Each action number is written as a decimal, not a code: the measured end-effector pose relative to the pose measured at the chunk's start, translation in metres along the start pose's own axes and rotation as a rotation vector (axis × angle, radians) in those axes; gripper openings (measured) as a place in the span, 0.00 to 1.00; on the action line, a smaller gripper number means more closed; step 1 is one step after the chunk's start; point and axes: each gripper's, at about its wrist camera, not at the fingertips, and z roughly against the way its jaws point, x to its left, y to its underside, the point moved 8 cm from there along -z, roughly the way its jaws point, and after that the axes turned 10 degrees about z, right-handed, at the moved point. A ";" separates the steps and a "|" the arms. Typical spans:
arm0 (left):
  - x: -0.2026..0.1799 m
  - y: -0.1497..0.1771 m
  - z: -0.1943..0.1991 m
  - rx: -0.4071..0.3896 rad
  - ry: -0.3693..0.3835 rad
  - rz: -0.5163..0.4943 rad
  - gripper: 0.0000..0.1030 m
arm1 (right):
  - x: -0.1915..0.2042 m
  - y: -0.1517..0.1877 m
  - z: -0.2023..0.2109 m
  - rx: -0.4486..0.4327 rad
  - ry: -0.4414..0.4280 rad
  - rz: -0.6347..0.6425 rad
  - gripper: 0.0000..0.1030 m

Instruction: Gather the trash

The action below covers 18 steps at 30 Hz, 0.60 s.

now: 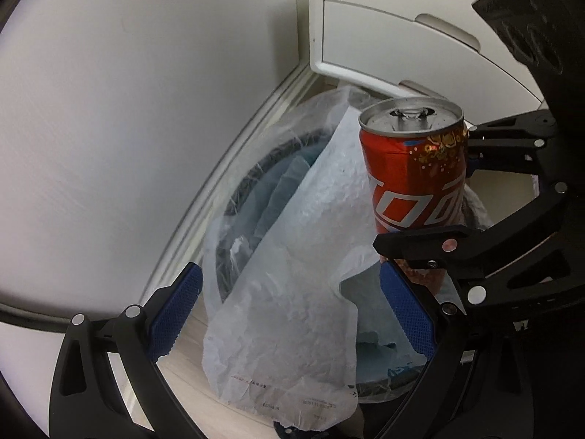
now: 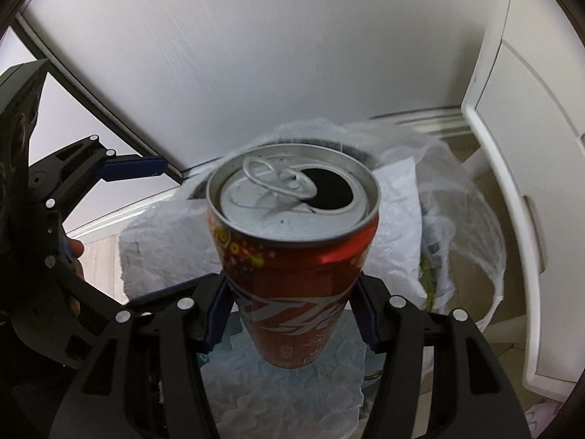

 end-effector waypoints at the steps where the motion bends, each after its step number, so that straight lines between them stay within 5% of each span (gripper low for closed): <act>1: 0.001 0.002 -0.003 0.011 0.003 0.001 0.92 | 0.000 -0.001 -0.005 0.012 -0.004 -0.005 0.53; 9: 0.003 0.014 -0.016 0.058 0.008 -0.017 0.92 | -0.006 -0.007 -0.037 0.071 -0.014 0.010 0.53; 14: 0.000 0.014 -0.019 0.062 0.005 -0.024 0.92 | 0.002 -0.010 -0.031 0.056 -0.003 0.014 0.80; 18: -0.006 0.013 -0.018 0.058 0.012 -0.032 0.92 | 0.003 -0.014 -0.025 0.047 0.001 0.024 0.81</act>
